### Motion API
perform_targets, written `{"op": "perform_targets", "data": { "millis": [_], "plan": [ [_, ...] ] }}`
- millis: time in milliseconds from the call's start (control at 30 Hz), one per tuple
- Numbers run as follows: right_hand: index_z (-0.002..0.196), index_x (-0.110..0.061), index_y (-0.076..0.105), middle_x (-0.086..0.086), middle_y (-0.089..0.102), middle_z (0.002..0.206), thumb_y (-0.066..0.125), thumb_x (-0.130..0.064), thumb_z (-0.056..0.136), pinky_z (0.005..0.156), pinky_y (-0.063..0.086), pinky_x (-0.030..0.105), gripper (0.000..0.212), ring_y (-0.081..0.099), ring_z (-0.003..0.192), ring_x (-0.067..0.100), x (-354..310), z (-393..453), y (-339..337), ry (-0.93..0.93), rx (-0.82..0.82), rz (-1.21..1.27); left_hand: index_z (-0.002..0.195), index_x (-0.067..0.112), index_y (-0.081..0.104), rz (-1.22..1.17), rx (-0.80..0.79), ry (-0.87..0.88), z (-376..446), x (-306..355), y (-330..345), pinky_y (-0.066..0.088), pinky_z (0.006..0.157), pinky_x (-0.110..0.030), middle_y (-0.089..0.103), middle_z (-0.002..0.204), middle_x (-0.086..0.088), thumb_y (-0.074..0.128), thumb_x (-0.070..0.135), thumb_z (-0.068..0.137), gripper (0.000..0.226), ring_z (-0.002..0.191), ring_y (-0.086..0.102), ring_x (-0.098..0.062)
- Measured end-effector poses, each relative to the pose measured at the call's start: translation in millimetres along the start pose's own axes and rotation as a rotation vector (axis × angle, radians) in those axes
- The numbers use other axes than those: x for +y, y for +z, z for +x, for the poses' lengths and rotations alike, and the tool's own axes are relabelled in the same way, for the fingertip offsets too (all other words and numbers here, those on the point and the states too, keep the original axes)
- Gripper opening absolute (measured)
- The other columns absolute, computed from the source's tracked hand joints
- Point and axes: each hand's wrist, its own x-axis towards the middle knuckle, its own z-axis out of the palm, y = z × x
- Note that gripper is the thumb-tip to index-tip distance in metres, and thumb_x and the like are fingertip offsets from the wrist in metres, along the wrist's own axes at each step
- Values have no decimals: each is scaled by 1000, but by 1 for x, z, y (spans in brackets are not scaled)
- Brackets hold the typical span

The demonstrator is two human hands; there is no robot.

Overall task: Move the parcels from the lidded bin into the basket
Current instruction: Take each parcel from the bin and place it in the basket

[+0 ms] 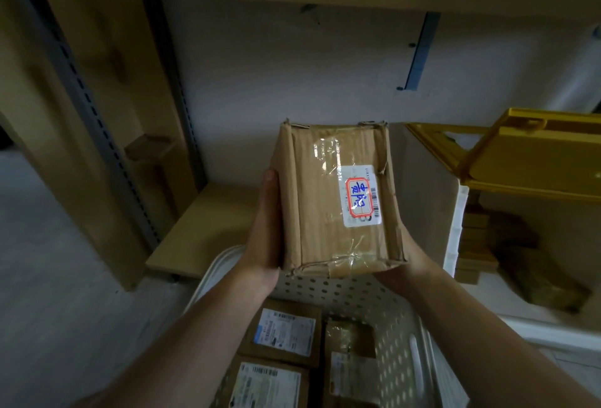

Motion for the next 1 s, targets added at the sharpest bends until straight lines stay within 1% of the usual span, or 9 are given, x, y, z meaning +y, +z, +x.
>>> {"op": "perform_targets", "data": {
  "millis": [100,167,267,333,467,533,667,833,1000],
  "plan": [
    [121,-4,73,20,72,120,15,-17,112,103,49,26,60,68,116,20,-4,8,-13,-284,-34,-84,85,9,55,60,-68,28,9,1,-6,47,38,-15,67,49,3,24,19,110,42,41,64,-3],
    [141,-12,58,3,64,139,34,-29,108,110,43,26,44,58,131,14,12,6,-16,-437,-108,75,90,13,57,82,-53,66,15,1,-11,49,42,-15,68,52,5,25,25,110,39,45,66,-2],
    [136,-23,61,-13,76,111,42,-62,97,89,56,22,58,70,106,5,17,17,-1,-220,-282,-147,117,21,62,142,-55,79,22,5,-14,59,61,-20,79,85,7,33,51,100,45,81,76,-8],
    [144,-11,50,-14,78,84,29,-46,107,69,59,18,56,74,81,1,20,22,-2,-79,-294,-11,133,23,58,170,-82,99,25,6,-23,61,74,-26,78,109,3,46,69,84,68,106,73,-18],
    [119,-46,72,-15,75,115,56,-78,79,93,57,28,54,68,112,7,12,20,15,-37,-267,-172,151,26,40,216,-168,114,24,8,-30,60,83,-34,64,137,-7,81,77,50,120,120,67,-23],
    [104,-59,72,-20,74,113,38,-60,95,93,57,27,36,68,111,5,6,18,21,18,-299,-53,153,28,35,221,-196,127,25,5,-33,59,89,-40,63,138,-7,87,60,59,112,122,65,-25],
    [93,-52,78,-11,77,109,8,-36,111,90,60,32,74,72,106,11,3,20,19,47,-276,-65,153,19,37,106,-276,123,25,8,-39,58,90,-42,64,134,-16,66,33,80,80,121,65,-32],
    [129,-28,69,11,67,134,33,-57,106,108,46,57,51,63,124,32,6,27,8,97,-138,-101,146,4,43,50,-306,150,20,15,-43,61,85,-38,70,123,-19,55,29,85,67,113,69,-31],
    [134,-19,63,15,67,131,75,-77,68,101,50,63,88,66,120,35,1,22,7,85,0,-111,144,20,45,81,-352,249,19,33,-43,59,88,-42,67,131,-11,43,24,95,49,122,64,-29]
  ]
}}
